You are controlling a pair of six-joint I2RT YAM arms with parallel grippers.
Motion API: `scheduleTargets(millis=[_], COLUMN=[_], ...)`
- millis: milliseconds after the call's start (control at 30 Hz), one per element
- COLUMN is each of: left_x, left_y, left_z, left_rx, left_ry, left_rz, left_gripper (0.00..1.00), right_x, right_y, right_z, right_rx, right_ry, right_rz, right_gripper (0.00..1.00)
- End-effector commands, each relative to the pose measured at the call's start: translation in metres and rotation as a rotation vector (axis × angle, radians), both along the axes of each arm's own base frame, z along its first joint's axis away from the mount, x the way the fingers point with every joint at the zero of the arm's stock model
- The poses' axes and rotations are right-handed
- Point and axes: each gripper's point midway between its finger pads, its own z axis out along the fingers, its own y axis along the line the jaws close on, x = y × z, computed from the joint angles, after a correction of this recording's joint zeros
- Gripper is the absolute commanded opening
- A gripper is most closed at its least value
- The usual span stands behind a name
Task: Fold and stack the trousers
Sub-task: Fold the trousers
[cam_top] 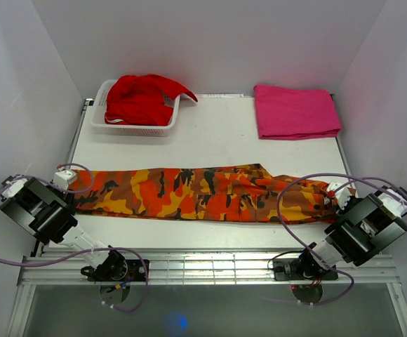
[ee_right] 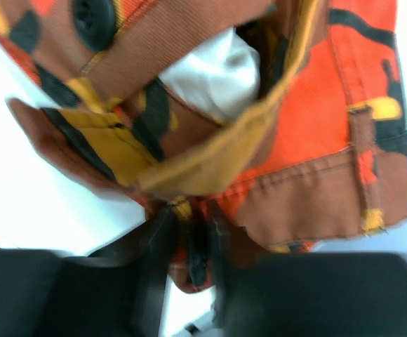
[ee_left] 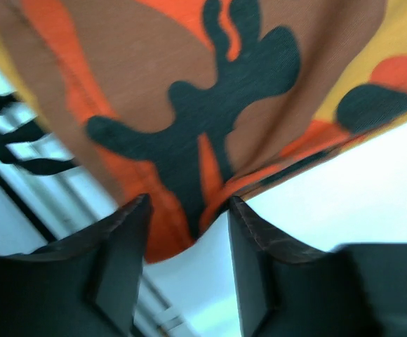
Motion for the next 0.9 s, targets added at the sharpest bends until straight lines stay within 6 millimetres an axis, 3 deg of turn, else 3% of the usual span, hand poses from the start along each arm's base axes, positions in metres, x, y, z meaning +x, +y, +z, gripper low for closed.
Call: scheduleTargets(millis=[0,67,100,233,433,500,533,567,600,633,700,867], left_x=[0.009,0.012,0.018,0.027,0.041,0.043,0.052,0.048,0.051,0.061,0.06,0.053], left_y=[0.025,0.01,0.013,0.004,-0.022,-0.048,-0.047,-0.062,-0.077,-0.076,-0.105,-0.108], left_z=[0.042,0.061,0.079,0.118,0.136,0.12,0.124,0.105,0.096,0.092,0.066,0.027], left_rx=[0.087,0.031,0.051,0.018,-0.023,-0.08,-0.026,-0.055,-0.068,-0.034,-0.061,-0.076], left_ry=[-0.072,-0.108,-0.142,-0.212,-0.287,-0.248,-0.289,-0.256,-0.221,-0.252,-0.195,-0.06], left_rz=[-0.043,-0.063,-0.076,-0.083,-0.055,-0.033,-0.028,-0.014,-0.004,0.003,0.012,0.122], left_gripper=[0.64,0.66,0.67,0.7,0.7,0.7,0.69,0.69,0.69,0.68,0.67,0.61], right_x=[0.037,0.042,0.043,0.042,0.048,0.044,0.043,0.041,0.041,0.041,0.038,0.041], right_y=[-0.046,-0.047,-0.044,-0.033,-0.026,-0.024,-0.026,-0.027,-0.031,-0.032,-0.037,-0.041], right_z=[0.037,0.053,0.057,0.076,0.115,0.119,0.121,0.122,0.121,0.122,0.121,0.114], right_rx=[-0.327,-0.319,-0.303,-0.252,-0.211,-0.19,-0.198,-0.203,-0.21,-0.215,-0.231,-0.205], right_ry=[-0.185,-0.206,-0.218,-0.233,-0.28,-0.257,-0.248,-0.24,-0.23,-0.225,-0.203,-0.131], right_rz=[0.349,0.332,0.325,0.291,0.244,0.217,0.216,0.215,0.194,0.188,0.183,0.095], right_gripper=[0.37,0.5,0.59,0.88,0.93,0.98,0.97,0.97,0.96,0.95,0.93,0.93])
